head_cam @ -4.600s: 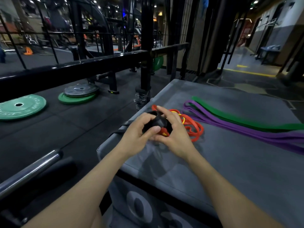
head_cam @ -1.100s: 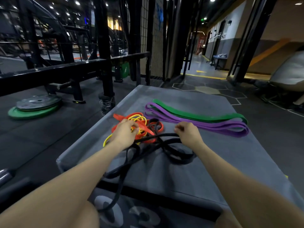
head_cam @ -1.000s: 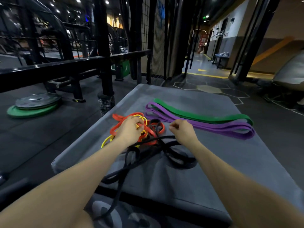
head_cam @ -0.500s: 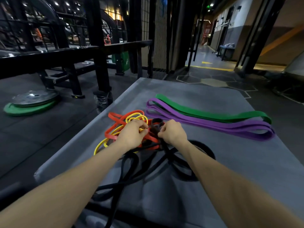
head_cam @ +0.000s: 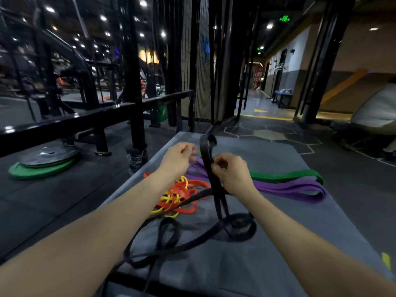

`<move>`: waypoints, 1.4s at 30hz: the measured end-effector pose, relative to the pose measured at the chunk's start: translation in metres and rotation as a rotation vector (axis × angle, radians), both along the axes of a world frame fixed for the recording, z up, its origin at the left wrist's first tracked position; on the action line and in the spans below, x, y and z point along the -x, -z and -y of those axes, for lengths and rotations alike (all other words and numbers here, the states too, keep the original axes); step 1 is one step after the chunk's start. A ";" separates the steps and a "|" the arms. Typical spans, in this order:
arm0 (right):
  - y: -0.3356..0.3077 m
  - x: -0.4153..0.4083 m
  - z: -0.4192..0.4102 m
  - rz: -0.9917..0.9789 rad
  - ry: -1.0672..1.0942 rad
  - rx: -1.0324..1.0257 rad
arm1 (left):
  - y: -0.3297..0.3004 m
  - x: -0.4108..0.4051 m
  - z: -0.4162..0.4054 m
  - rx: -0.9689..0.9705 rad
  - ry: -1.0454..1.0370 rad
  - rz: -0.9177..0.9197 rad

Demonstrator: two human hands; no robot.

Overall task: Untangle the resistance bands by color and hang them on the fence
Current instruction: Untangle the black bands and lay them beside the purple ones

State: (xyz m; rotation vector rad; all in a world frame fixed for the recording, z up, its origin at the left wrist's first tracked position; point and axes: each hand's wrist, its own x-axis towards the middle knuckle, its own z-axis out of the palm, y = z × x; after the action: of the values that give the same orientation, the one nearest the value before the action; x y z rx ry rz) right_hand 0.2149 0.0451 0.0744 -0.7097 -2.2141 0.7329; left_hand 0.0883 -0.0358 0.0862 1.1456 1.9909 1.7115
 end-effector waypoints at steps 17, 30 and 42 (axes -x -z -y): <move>-0.101 -0.055 0.054 -0.260 -0.433 0.151 | -0.118 -0.069 0.067 -0.101 0.173 0.643; -0.171 -0.062 0.082 -0.576 -0.422 0.369 | -0.185 -0.075 0.090 -0.317 -0.155 -0.099; -0.183 -0.054 0.091 -0.470 -0.384 0.215 | -0.207 -0.084 0.106 -0.289 0.004 -0.095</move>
State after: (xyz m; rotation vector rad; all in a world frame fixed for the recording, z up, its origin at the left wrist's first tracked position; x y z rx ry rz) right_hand 0.2685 -0.0463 0.2575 -0.1724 -1.8634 1.2055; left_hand 0.1724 -0.1414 0.2934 1.3437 1.8323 2.0269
